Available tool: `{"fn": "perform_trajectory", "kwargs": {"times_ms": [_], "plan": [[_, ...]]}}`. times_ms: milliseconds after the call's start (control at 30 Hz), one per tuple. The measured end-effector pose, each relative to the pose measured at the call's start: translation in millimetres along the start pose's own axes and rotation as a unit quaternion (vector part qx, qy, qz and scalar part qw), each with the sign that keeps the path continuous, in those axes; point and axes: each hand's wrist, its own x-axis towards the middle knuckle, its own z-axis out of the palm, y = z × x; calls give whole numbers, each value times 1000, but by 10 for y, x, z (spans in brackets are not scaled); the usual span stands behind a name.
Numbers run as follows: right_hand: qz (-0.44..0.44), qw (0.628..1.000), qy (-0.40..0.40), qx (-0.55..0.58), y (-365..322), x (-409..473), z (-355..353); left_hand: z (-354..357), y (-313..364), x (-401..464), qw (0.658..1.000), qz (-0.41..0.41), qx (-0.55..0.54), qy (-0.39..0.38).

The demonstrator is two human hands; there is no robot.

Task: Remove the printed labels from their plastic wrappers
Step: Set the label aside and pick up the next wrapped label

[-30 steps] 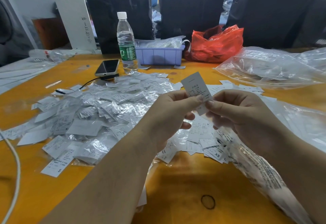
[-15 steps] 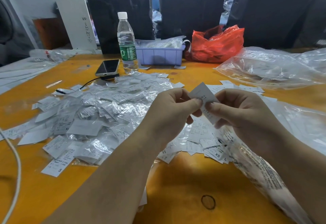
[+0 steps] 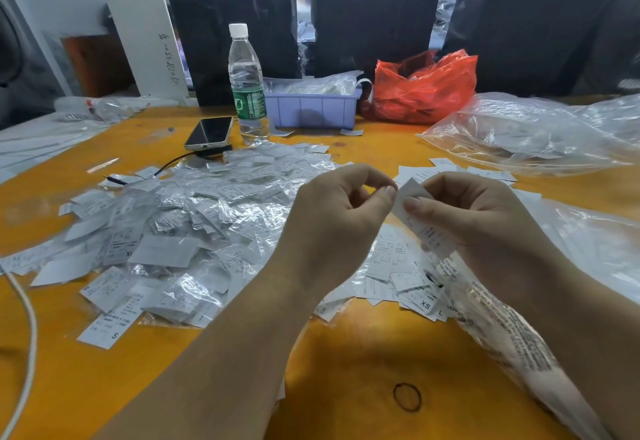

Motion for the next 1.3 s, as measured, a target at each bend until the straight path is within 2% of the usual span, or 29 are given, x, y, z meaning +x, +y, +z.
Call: {"fn": "perform_trajectory", "kwargs": {"times_ms": [200,333,433,567,733,967,1067,1100,1167,1233,1300], "plan": [[0,1000,-6,1,-2,2,9,-13,-15,1,999,-31,15,-13],[10,1000,-22,20,-13,-2,13,-11,-8,4,995,-68,22,-67],[21,999,-32,11,-21,2,15,-28,6,11,996,-63,27,-60],[36,999,-6,-36,4,23,-3,-117,-32,66,993,-103,33,-43],[48,992,9,-117,60,33,-34,-226,-123,127,973,-162,161,-14],[44,980,31,-194,106,20,-70,-334,-176,127,909,-238,342,-10],[46,976,38,-207,115,31,-77,-365,-172,122,890,-227,395,9],[50,976,35,-209,115,36,-74,-351,-159,118,891,-212,401,15],[49,978,29,-202,92,52,-53,-282,-118,95,914,-166,369,13],[27,981,25,-191,21,71,-23,-171,-71,49,944,-120,304,-35],[-13,982,32,-186,-85,88,1,-43,-60,0,948,-77,286,-114]]}}
